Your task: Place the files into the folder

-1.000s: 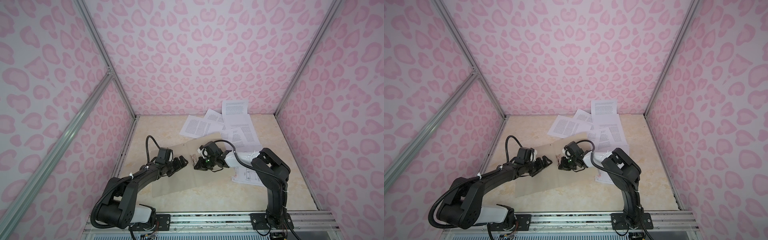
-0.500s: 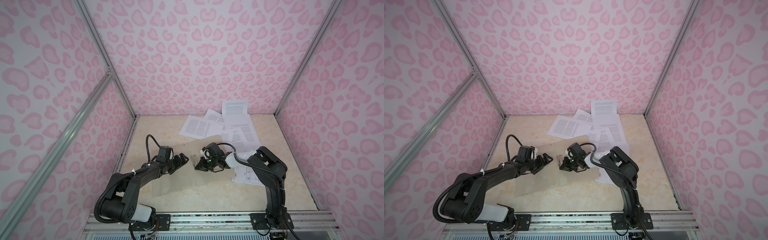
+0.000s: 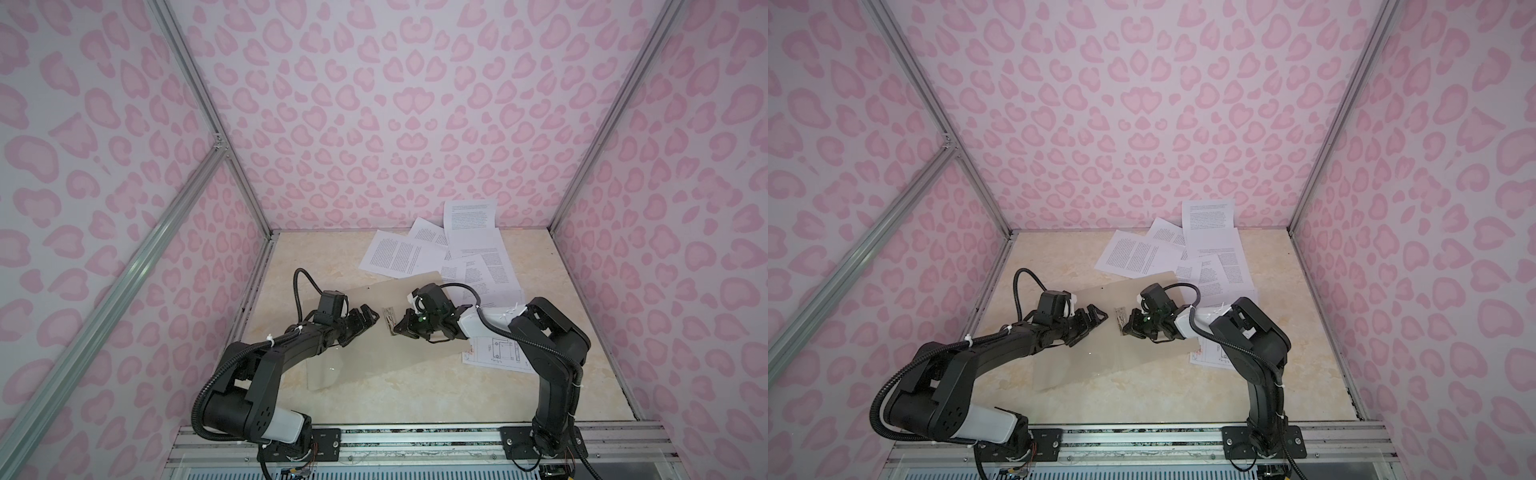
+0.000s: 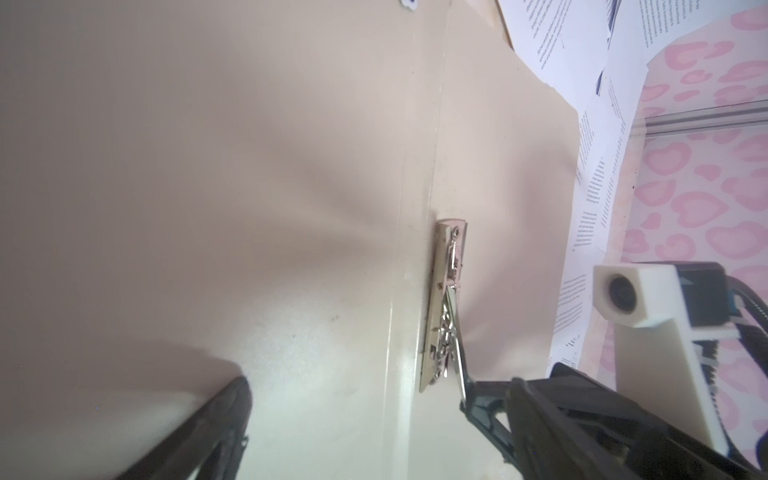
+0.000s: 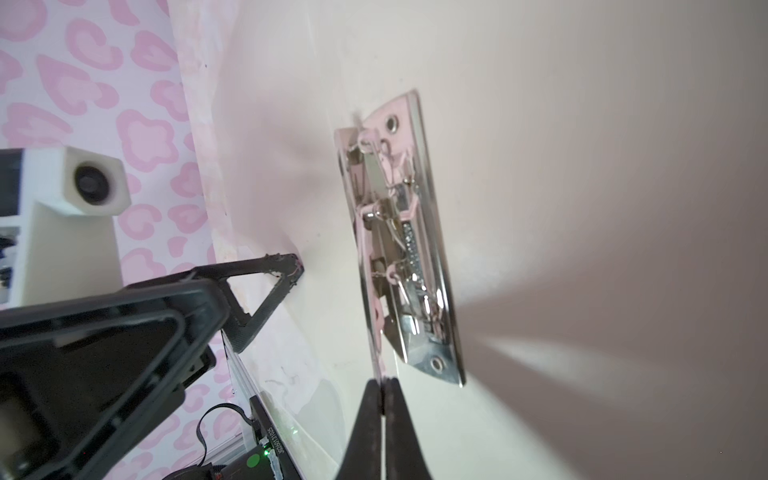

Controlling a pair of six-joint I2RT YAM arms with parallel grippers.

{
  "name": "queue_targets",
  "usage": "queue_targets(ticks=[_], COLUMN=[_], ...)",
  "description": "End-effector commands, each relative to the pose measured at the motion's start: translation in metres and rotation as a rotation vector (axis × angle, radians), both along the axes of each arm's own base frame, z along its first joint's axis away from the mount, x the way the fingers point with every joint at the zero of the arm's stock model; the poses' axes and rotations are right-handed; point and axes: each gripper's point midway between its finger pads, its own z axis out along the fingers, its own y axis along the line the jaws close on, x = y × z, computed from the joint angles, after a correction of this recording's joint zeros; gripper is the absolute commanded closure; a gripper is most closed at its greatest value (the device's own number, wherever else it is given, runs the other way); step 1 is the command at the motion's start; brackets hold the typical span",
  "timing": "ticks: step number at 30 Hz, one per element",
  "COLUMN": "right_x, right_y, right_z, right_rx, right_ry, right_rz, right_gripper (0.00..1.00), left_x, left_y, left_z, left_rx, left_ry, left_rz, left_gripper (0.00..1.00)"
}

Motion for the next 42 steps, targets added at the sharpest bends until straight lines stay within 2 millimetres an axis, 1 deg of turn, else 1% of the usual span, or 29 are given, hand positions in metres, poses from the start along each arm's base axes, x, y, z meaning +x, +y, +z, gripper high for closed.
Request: queue_targets(ticks=[1, 2, 3, 5, 6, 9, 13, 15, 16, 17, 20, 22, 25, 31, 34, 37, 38, 40, 41, 42], right_x=[-0.004, -0.004, -0.006, -0.007, -0.008, -0.01, -0.021, -0.028, -0.032, -0.036, -0.044, -0.045, -0.039, -0.013, 0.006, 0.036, 0.051, 0.082, 0.098, 0.111], right_y=[-0.001, 0.004, 0.011, 0.017, 0.019, 0.018, 0.012, 0.007, 0.003, 0.001, -0.007, -0.006, 0.003, 0.023, 0.031, 0.041, 0.049, 0.056, 0.058, 0.059], right_z=[-0.002, 0.004, 0.01, 0.017, 0.022, 0.034, 0.05, 0.051, 0.051, 0.05, 0.028, 0.013, 0.005, 0.006, 0.008, 0.012, 0.019, 0.032, 0.042, 0.051], right_rx=[-0.018, 0.007, 0.03, 0.063, 0.081, 0.107, 0.097, 0.077, 0.069, 0.064, 0.004, -0.009, 0.005, 0.049, 0.074, 0.094, 0.12, 0.162, 0.179, 0.194], right_ry=[0.014, 0.001, -0.011, -0.028, -0.041, -0.082, -0.139, -0.154, -0.16, -0.16, -0.105, -0.066, -0.058, -0.074, -0.076, -0.1, -0.121, -0.155, -0.183, -0.213], right_rz=[0.015, 0.034, 0.062, 0.095, 0.105, 0.132, 0.18, 0.197, 0.206, 0.213, 0.221, 0.227, 0.231, 0.237, 0.236, 0.238, 0.243, 0.234, 0.223, 0.215], right_gripper=[1.0, 1.0, 0.92, 0.67, 0.57, 0.46, 0.38, 0.38, 0.43, 0.52, 0.99, 1.0, 1.0, 1.0, 1.0, 1.0, 0.99, 0.92, 0.89, 0.83], left_x=[-0.096, -0.096, -0.096, -0.096, -0.094, -0.094, -0.094, -0.094, -0.094, -0.093, -0.093, -0.093, -0.093, -0.093, -0.093, -0.092, -0.092, -0.092, -0.091, -0.091], left_y=[0.05, 0.05, 0.05, 0.05, 0.049, 0.049, 0.049, 0.049, 0.049, 0.049, 0.049, 0.049, 0.048, 0.049, 0.049, 0.049, 0.05, 0.05, 0.05, 0.049], left_z=[-0.064, -0.064, -0.064, -0.064, -0.062, -0.061, -0.061, -0.061, -0.062, -0.062, -0.061, -0.062, -0.062, -0.062, -0.062, -0.061, -0.06, -0.059, -0.059, -0.058], left_rx=[0.253, 0.252, 0.253, 0.252, 0.251, 0.254, 0.255, 0.254, 0.255, 0.254, 0.254, 0.253, 0.253, 0.255, 0.257, 0.257, 0.257, 0.256, 0.256, 0.255], left_ry=[0.451, 0.452, 0.451, 0.451, 0.444, 0.438, 0.442, 0.443, 0.443, 0.443, 0.441, 0.441, 0.441, 0.445, 0.444, 0.436, 0.435, 0.433, 0.431, 0.429], left_rz=[0.064, 0.062, 0.06, 0.057, 0.055, 0.046, 0.043, 0.042, 0.042, 0.04, 0.038, 0.039, 0.04, 0.041, 0.044, 0.048, 0.051, 0.052, 0.052, 0.052], left_gripper=[0.02, 0.02, 0.02, 0.02, 0.02, 0.02, 0.02, 0.02, 0.02, 0.02, 0.02, 0.02, 0.02, 0.02, 0.02, 0.02, 0.02, 0.02, 0.02, 0.02])
